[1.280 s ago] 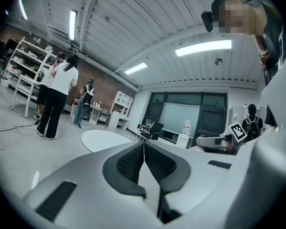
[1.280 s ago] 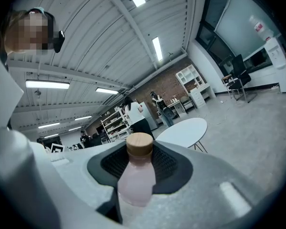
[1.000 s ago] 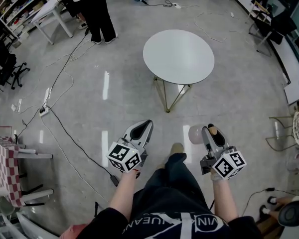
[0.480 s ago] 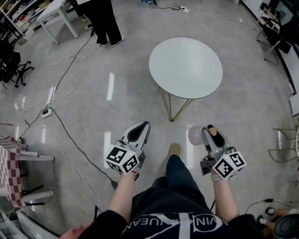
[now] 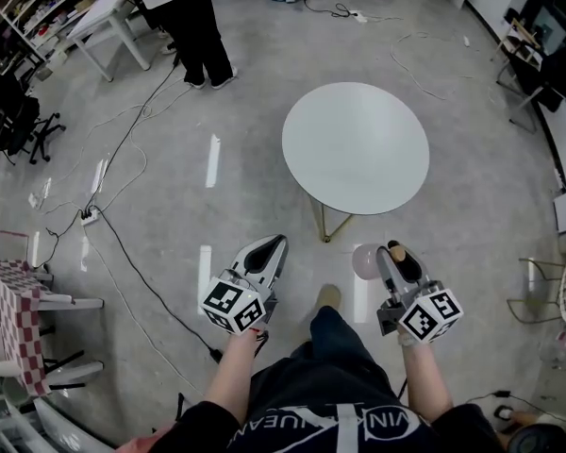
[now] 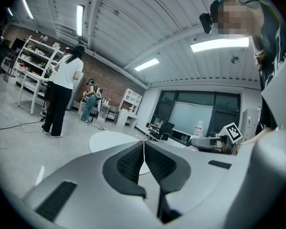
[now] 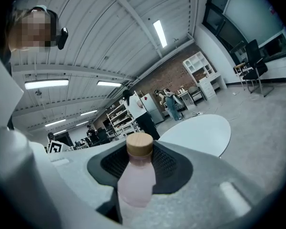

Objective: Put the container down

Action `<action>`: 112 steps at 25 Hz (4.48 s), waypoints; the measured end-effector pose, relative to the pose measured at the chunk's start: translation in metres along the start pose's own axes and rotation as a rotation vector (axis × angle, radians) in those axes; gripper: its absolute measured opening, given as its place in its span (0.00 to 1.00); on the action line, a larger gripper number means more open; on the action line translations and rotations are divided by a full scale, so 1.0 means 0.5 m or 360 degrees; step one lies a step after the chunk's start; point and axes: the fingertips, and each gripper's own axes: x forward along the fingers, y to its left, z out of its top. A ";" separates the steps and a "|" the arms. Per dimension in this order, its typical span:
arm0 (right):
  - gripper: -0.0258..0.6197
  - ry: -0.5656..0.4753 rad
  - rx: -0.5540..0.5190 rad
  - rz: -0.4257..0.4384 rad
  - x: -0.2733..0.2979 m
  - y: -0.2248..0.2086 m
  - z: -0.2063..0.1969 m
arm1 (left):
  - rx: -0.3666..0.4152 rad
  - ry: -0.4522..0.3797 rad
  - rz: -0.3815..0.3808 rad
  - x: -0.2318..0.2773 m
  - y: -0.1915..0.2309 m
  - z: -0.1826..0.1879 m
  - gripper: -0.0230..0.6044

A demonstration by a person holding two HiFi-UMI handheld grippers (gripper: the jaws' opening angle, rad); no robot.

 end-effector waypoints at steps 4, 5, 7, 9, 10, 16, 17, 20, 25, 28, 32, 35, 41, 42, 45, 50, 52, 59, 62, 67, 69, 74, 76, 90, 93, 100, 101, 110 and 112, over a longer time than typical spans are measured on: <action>0.25 0.0041 -0.0042 0.0023 0.041 -0.028 0.017 | -0.0008 -0.0008 0.0023 0.044 0.024 0.019 0.06; 0.25 0.0048 -0.0046 0.0030 0.049 -0.037 0.023 | -0.0010 -0.0010 0.0027 0.056 0.028 0.023 0.06; 0.25 0.0054 -0.0043 0.0043 0.065 -0.054 0.034 | -0.0015 -0.0008 0.0032 0.080 0.033 0.026 0.06; 0.25 0.0062 -0.0039 0.0052 0.079 -0.072 0.041 | -0.0022 0.0002 0.0039 0.102 0.039 0.026 0.06; 0.25 0.0066 -0.0037 0.0055 0.086 -0.081 0.045 | -0.0024 0.0008 0.0043 0.113 0.042 0.026 0.06; 0.25 0.0103 -0.0042 0.0080 0.125 -0.123 0.048 | -0.0031 0.0028 0.0064 0.155 0.055 0.026 0.06; 0.25 0.0112 -0.0042 0.0086 0.131 -0.129 0.047 | -0.0031 0.0029 0.0069 0.162 0.056 0.026 0.06; 0.25 0.0132 -0.0034 0.0107 0.143 -0.143 0.046 | -0.0043 0.0029 0.0093 0.177 0.061 0.023 0.06; 0.25 0.0144 -0.0027 0.0125 0.159 -0.158 0.046 | -0.0058 0.0061 0.0093 0.196 0.059 0.008 0.06; 0.25 0.0146 -0.0014 0.0108 0.163 -0.164 0.041 | -0.0068 0.0081 0.0086 0.199 0.061 0.001 0.06; 0.25 0.0144 0.0001 0.0083 0.172 -0.182 0.039 | -0.0078 0.0093 0.0065 0.220 0.071 -0.010 0.06; 0.25 0.0152 0.0007 0.0060 0.179 -0.199 0.036 | -0.0087 0.0107 0.0032 0.246 0.079 -0.018 0.06; 0.25 0.0146 0.0003 0.0010 0.203 -0.224 0.060 | -0.0079 0.0098 -0.0050 0.323 0.101 0.013 0.06; 0.25 0.0143 -0.0001 0.0004 0.211 -0.228 0.066 | -0.0076 0.0101 -0.0071 0.336 0.103 0.019 0.06; 0.25 0.0133 -0.0001 -0.0015 0.234 -0.242 0.082 | -0.0068 0.0121 -0.0121 0.370 0.111 0.030 0.06; 0.25 0.0140 -0.0002 -0.0048 0.275 -0.272 0.090 | -0.0068 0.0163 -0.0161 0.417 0.138 0.028 0.06; 0.25 0.0151 0.0001 -0.0060 0.292 -0.285 0.091 | -0.0081 0.0174 -0.0171 0.435 0.150 0.026 0.06; 0.25 0.0172 0.0011 -0.0110 0.352 -0.328 0.094 | -0.0110 0.0221 -0.0234 0.501 0.187 0.017 0.06; 0.25 0.0172 0.0010 -0.0126 0.377 -0.342 0.095 | -0.0108 0.0242 -0.0264 0.524 0.202 0.011 0.06; 0.25 0.0180 -0.0031 -0.0163 0.422 -0.364 0.100 | -0.0070 0.0279 -0.0313 0.559 0.225 0.004 0.06; 0.25 0.0187 -0.0063 -0.0173 0.436 -0.369 0.100 | -0.0053 0.0291 -0.0327 0.566 0.231 -0.001 0.06; 0.25 0.0226 -0.0139 -0.0174 0.475 -0.387 0.093 | -0.0059 0.0304 -0.0325 0.586 0.247 -0.016 0.06; 0.25 0.0248 -0.0158 -0.0163 0.487 -0.395 0.089 | -0.0074 0.0304 -0.0322 0.593 0.249 -0.021 0.06; 0.25 0.0316 -0.0260 -0.0097 0.580 -0.458 0.080 | -0.0115 0.0302 -0.0225 0.653 0.278 -0.042 0.06; 0.25 0.0331 -0.0320 -0.0078 0.598 -0.466 0.085 | -0.0118 0.0302 -0.0209 0.663 0.286 -0.041 0.06; 0.25 0.0367 -0.0430 -0.0053 0.619 -0.476 0.079 | -0.0148 0.0312 -0.0184 0.672 0.291 -0.053 0.06; 0.25 0.0370 -0.0441 -0.0051 0.621 -0.477 0.078 | -0.0151 0.0314 -0.0185 0.674 0.290 -0.054 0.06; 0.25 0.0378 -0.0510 -0.0035 0.638 -0.470 0.057 | -0.0190 0.0338 -0.0206 0.667 0.285 -0.077 0.06; 0.25 0.0378 -0.0523 -0.0032 0.640 -0.470 0.054 | -0.0201 0.0333 -0.0215 0.665 0.285 -0.080 0.06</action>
